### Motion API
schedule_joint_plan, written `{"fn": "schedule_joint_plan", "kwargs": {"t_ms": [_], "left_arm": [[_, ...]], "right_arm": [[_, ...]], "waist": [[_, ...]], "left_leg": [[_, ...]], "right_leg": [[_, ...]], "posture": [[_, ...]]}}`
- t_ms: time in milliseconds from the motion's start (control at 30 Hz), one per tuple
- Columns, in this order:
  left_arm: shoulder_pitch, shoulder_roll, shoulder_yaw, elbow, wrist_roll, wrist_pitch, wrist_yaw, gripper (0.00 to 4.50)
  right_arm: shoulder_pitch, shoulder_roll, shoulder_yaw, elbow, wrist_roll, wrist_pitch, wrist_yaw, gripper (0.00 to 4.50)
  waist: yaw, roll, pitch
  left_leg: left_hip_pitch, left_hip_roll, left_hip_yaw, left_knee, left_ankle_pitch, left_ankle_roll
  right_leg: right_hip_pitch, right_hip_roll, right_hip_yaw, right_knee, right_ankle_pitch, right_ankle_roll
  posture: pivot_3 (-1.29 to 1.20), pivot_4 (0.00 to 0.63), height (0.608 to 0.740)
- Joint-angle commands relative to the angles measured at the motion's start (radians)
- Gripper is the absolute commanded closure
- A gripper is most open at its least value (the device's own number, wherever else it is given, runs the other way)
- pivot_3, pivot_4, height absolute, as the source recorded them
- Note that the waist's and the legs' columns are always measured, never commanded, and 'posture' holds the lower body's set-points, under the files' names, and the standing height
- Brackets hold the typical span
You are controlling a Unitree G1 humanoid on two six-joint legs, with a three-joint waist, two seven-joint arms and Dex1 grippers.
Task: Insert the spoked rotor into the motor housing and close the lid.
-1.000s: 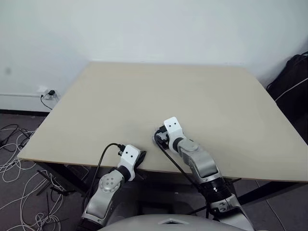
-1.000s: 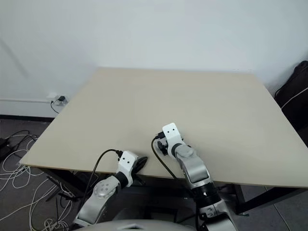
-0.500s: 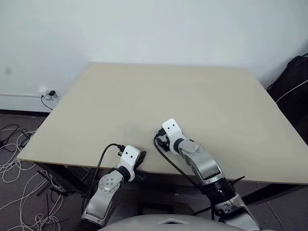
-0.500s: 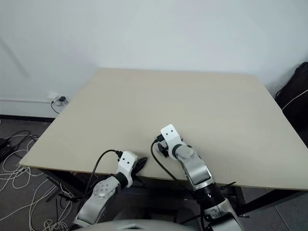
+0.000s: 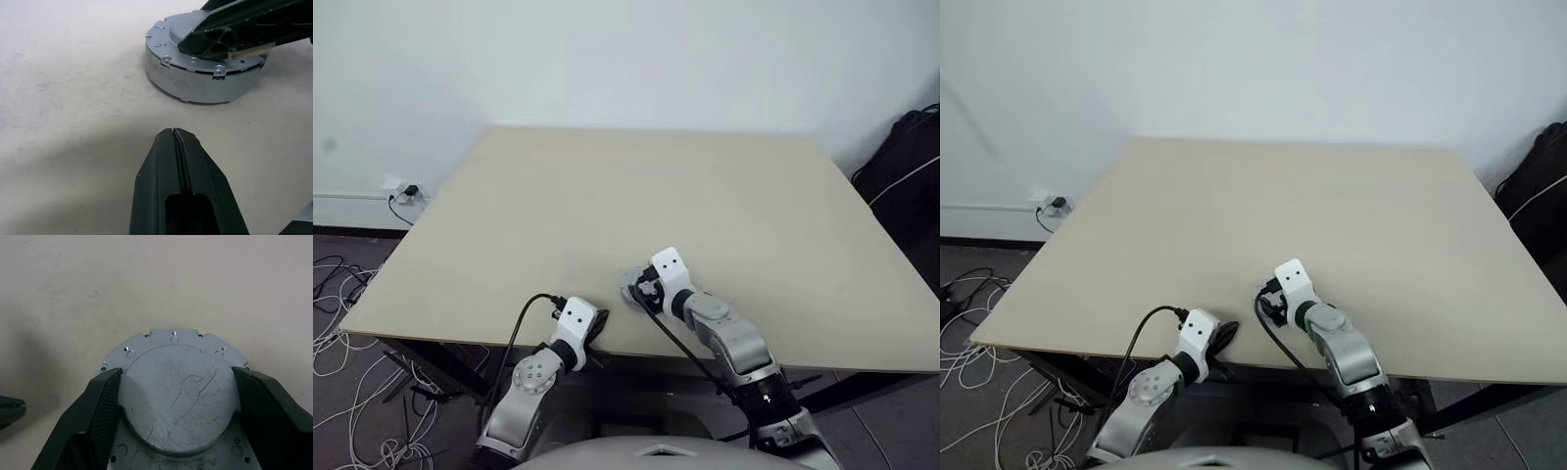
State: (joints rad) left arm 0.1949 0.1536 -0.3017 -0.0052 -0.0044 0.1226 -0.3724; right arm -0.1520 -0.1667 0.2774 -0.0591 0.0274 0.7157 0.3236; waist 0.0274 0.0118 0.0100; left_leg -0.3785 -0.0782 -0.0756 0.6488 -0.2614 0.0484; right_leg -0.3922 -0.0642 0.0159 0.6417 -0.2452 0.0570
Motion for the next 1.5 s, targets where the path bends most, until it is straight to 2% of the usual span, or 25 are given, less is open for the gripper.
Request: {"fn": "schedule_joint_plan", "kwargs": {"t_ms": [33,400,833,1067,1333,1500], "left_arm": [[-0.01,0.0,0.003,-0.041,-0.002,-0.007,-0.001,4.5],[-0.012,0.002,0.0,-0.041,0.0,-0.008,-0.001,4.5],[-0.012,0.003,0.007,-0.048,0.005,-0.007,0.01,4.5],[-0.019,-0.001,0.011,-0.04,0.017,-0.015,0.033,4.5],[-0.09,-0.026,0.051,-0.015,0.043,-0.022,0.111,4.5],[-0.171,-0.027,0.079,0.035,0.026,-0.001,0.095,4.5]], "right_arm": [[0.031,-0.025,0.042,0.062,-0.032,0.032,0.003,1.29],[0.037,-0.035,0.058,0.078,-0.096,-0.058,-0.057,1.29],[0.027,0.002,-0.006,0.124,-0.088,-0.017,-0.128,1.29],[0.021,0.007,-0.011,0.131,-0.089,0.001,-0.146,1.29],[0.018,-0.024,0.03,0.137,-0.097,0.0,-0.118,1.29],[0.014,-0.026,0.033,0.14,-0.099,-0.002,-0.114,1.29]], "waist": [[0.001,0.0,0.0],[0.0,0.001,0.0],[0.001,0.001,0.0],[0.001,0.001,0.003],[0.001,0.0,0.004],[0.001,-0.002,0.005]], "left_leg": [[0.0,0.0,0.0,0.0,0.0,0.0],[0.001,0.0,0.0,0.001,0.0,0.0],[0.003,0.0,0.0,0.002,0.001,0.0],[0.009,0.0,-0.001,0.002,0.001,0.0],[0.01,0.0,-0.001,0.002,0.001,0.0],[0.01,0.0,-0.001,0.002,0.001,0.0]], "right_leg": [[0.0,0.0,0.0,0.0,0.0,0.0],[0.001,0.0,0.0,0.0,0.0,0.001],[0.003,0.0,0.001,0.001,-0.001,-0.002],[0.012,-0.002,0.001,0.001,-0.002,-0.002],[0.012,-0.003,0.0,0.001,-0.001,-0.001],[0.012,-0.002,0.0,0.001,-0.001,-0.001]], "posture": [[0.0,0.0,0.74],[0.0,0.0,0.74],[0.0,0.0,0.74],[0.0,0.0,0.74],[0.0,0.0,0.74],[0.0,0.0,0.74]]}}
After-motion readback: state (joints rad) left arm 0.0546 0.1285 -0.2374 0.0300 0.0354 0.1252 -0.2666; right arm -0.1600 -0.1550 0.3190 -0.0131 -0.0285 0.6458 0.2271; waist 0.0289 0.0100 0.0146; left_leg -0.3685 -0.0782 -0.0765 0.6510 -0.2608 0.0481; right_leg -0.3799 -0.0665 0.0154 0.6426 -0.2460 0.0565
